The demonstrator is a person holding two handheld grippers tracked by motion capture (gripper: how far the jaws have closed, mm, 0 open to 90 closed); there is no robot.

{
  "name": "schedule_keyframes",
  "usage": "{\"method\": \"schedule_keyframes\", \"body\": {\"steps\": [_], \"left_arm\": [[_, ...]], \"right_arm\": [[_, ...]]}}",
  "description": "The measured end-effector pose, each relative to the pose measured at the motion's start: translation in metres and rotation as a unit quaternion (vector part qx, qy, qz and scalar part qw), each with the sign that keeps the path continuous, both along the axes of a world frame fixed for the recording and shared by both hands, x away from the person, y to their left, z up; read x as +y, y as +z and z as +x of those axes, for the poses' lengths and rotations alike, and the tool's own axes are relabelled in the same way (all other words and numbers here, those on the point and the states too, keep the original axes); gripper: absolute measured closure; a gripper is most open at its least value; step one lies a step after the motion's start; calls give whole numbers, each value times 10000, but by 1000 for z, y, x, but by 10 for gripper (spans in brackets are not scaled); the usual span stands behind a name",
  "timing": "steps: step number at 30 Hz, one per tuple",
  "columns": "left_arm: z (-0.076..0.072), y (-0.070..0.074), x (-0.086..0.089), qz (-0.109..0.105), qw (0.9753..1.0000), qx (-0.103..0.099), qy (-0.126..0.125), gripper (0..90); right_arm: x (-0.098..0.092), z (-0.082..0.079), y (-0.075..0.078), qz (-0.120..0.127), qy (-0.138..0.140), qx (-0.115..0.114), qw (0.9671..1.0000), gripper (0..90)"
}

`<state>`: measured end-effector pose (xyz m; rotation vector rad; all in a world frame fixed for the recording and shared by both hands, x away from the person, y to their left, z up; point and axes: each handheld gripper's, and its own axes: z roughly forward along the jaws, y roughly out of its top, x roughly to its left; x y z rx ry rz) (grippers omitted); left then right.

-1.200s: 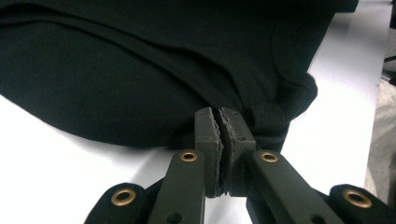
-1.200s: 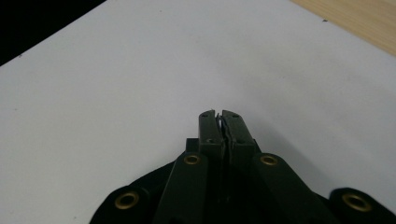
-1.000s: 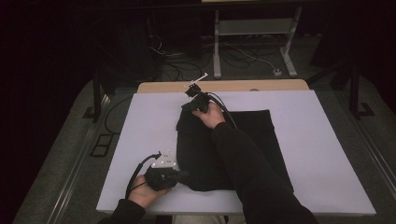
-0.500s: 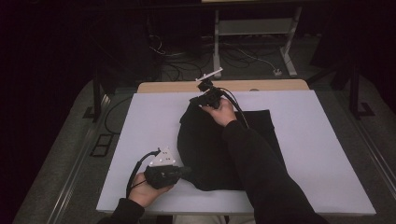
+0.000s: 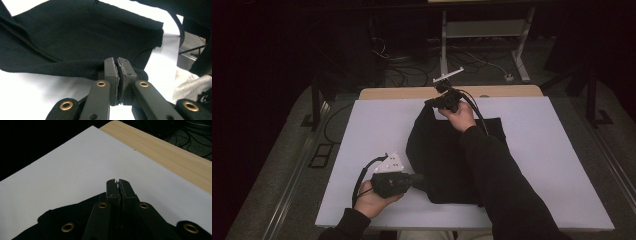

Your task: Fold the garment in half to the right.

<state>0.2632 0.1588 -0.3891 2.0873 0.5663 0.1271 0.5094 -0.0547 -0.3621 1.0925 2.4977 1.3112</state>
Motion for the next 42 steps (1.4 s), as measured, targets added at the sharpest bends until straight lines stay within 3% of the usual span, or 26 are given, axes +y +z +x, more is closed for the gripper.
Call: {"method": "schedule_keyframes", "body": {"steps": [8,15,42], "left_arm": [[3,7,-23,-80,9997,-16,-224,850],[4,9,-41,-5,9991,-58,-427,850],[9,20,-83,-86,9962,-186,-843,851]], "right_arm": [[-18,0,6,-29,-144,-18,9999,862],[-34,-2,9,-16,-229,-74,9997,862],[-83,-5,15,93,-623,-123,9979,862]]}}
